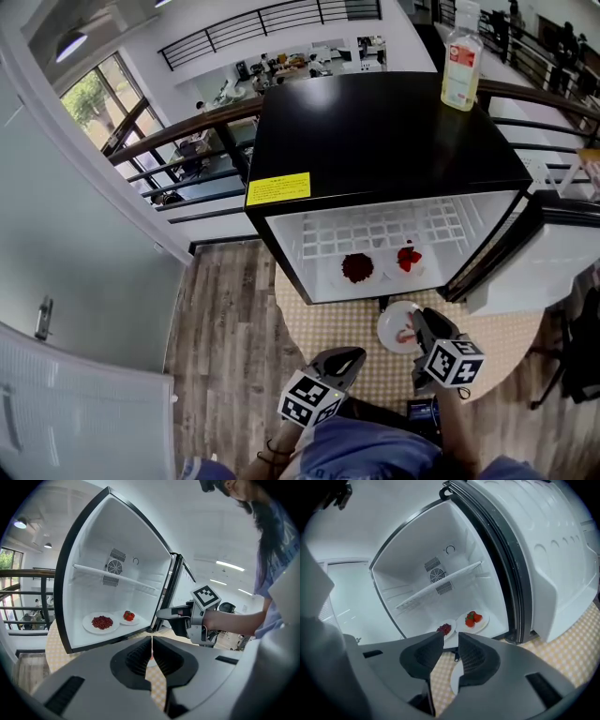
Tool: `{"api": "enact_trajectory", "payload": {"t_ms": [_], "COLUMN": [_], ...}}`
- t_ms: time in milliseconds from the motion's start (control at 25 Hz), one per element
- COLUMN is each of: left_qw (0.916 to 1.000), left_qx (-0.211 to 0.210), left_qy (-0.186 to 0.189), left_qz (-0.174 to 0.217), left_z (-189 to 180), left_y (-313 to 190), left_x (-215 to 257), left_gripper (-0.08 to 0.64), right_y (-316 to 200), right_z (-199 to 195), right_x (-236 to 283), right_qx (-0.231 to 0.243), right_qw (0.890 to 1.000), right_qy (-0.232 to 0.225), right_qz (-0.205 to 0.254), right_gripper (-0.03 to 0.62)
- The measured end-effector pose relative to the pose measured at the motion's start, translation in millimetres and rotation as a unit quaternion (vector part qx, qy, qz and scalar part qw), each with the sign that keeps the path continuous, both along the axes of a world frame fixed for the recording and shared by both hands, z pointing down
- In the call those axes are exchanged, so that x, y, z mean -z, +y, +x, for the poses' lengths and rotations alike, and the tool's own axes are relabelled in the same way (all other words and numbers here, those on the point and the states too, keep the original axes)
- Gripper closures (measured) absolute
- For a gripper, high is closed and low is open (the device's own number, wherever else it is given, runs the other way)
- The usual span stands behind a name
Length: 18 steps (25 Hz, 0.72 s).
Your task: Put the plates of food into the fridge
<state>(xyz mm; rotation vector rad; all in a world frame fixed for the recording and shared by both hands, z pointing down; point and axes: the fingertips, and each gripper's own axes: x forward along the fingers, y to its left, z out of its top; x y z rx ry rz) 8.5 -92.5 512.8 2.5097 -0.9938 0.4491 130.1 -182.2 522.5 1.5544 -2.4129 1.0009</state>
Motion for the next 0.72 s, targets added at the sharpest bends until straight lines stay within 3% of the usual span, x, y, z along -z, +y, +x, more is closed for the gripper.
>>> {"api": "enact_trajectory", "payload": {"t_ms": [360,720], "left_qw": [1.0,0.9999], "left_qx": [0.002,0.003], "left_qy": [0.004,0.008], "left_qz": [0.005,0.012], "left_z": [30,53], "left_y": [30,51], "left_x": [-2,-2], "left_gripper": [0.54,0.54], "right_y": [55,109], "right_z": [-2,-8], "right_x": [4,-5], "right_qx": [0.07,0.131], "right_qw": [0.996,0.99], "right_qy": [0.043,0.058], "right_qz": [0.016,0.011], "right_gripper": [0.532,0.551]}}
